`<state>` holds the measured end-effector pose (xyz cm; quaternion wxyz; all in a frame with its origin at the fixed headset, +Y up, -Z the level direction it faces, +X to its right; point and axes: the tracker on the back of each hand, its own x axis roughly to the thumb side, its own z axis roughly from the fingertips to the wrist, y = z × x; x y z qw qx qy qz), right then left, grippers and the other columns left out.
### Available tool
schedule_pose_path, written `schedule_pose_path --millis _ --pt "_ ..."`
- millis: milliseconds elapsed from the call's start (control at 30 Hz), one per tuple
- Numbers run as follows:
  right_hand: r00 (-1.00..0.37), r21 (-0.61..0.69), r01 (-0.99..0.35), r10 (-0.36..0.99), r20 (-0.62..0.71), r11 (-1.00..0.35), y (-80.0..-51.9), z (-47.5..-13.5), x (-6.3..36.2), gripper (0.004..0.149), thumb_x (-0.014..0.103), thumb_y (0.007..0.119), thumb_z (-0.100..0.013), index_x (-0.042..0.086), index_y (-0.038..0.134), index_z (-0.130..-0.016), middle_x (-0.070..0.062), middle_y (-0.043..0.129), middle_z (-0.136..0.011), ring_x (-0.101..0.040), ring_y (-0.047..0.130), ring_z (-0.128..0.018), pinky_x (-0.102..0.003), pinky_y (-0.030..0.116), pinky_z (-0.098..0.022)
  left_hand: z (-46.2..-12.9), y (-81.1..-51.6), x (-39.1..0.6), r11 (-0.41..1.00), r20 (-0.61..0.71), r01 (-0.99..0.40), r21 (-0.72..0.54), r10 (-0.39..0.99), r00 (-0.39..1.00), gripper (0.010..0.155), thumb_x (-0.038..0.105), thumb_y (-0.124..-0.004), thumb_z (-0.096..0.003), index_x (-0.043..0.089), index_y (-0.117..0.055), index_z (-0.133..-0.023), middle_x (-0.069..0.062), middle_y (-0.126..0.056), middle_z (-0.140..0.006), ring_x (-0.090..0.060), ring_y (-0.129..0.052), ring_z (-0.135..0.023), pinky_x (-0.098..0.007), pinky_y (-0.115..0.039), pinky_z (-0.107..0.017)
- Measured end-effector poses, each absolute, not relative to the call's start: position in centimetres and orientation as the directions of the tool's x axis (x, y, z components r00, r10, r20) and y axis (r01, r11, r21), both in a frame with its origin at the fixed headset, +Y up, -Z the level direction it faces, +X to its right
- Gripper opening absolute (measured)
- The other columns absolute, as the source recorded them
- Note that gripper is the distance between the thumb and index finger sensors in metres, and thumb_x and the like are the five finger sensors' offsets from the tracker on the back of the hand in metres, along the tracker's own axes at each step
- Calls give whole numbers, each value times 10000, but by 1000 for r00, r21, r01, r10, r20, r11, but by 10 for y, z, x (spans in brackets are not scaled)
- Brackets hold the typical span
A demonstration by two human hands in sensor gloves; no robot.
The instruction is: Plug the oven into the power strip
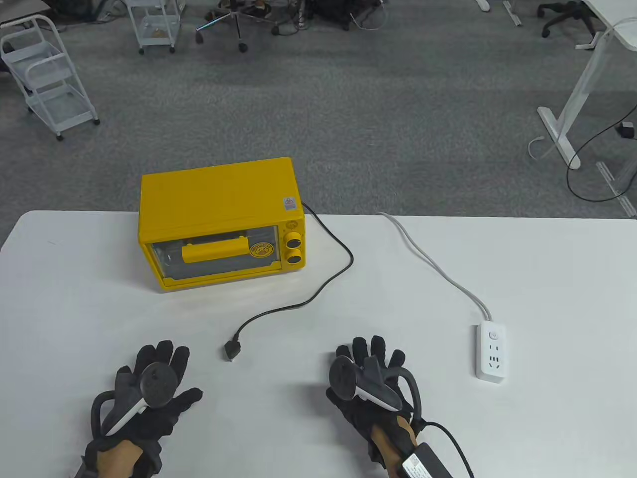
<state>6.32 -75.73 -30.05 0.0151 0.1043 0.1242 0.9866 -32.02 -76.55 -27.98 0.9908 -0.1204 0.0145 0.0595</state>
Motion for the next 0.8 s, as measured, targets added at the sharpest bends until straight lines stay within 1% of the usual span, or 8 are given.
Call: schedule_pose_path --millis 167,300,367,500,533,600,700,800 --pt "-979 231 -7 55 199 -973 -755 -301 65 830 532 663 -491 145 336 -1148 -279 271 -1202 -638 214 -1072 -849 267 -651 -280 -767 -317 964 -29 -108 -243 104 994 925 714 -522 -325 407 -301 -1169 46 -184 -1323 -354 -193 -1220 -716 -288 -800" --pt "-988 208 -52 81 133 -977 -752 -307 80 804 512 662 -500 146 355 -1147 -273 290 -1202 -636 229 -1073 -845 276 -655 -280 -766 -316 965 -18 -120 -235 119 993 920 712 -524 -326 407 -319 -1169 50 -199 -1324 -355 -202 -1220 -716 -292 -798" --pt "-994 180 -69 82 67 -981 -750 -314 99 790 505 662 -504 155 368 -1147 -265 291 -1204 -638 229 -1073 -846 279 -654 -281 -766 -315 964 -12 -117 -238 117 993 917 710 -524 -328 405 -325 -1169 47 -206 -1324 -356 -205 -1219 -716 -293 -799" --pt "-984 69 -119 108 -139 -990 -745 -331 158 747 489 661 -514 184 404 -1146 -236 286 -1210 -650 216 -1063 -843 284 -651 -282 -766 -313 960 -1 -126 -249 130 991 913 708 -526 -329 405 -338 -1169 48 -214 -1324 -354 -208 -1220 -715 -294 -799" --pt "-972 31 -119 110 -206 -992 -743 -334 174 740 485 660 -517 184 410 -1145 -231 288 -1211 -656 215 -1059 -843 288 -650 -282 -766 -311 960 5 -125 -249 131 991 914 707 -526 -329 401 -340 -1170 48 -216 -1324 -357 -212 -1219 -714 -296 -799" --pt "-957 -7 -96 94 -276 -995 -740 -338 194 738 474 657 -522 177 402 -1149 -241 264 -1210 -667 193 -1050 -845 281 -649 -282 -766 -309 962 19 -119 -247 128 992 912 708 -526 -329 403 -342 -1169 48 -218 -1325 -356 -215 -1220 -714 -298 -799" --pt "-955 -16 -37 40 -294 -999 -736 -342 210 735 474 647 -527 185 387 -1151 -235 255 -1212 -662 198 -1055 -843 289 -654 -281 -764 -307 964 33 -102 -245 113 993 909 708 -525 -330 405 -346 -1168 48 -223 -1324 -356 -220 -1219 -714 -304 -798" --pt "-942 -1 -38 37 -335 -999 -739 -349 227 735 475 644 -530 188 380 -1153 -233 264 -1214 -658 223 -1063 -839 306 -661 -279 -760 -306 968 44 -104 -229 117 992 906 707 -525 -332 404 -354 -1169 50 -228 -1325 -354 -227 -1220 -713 -307 -798"
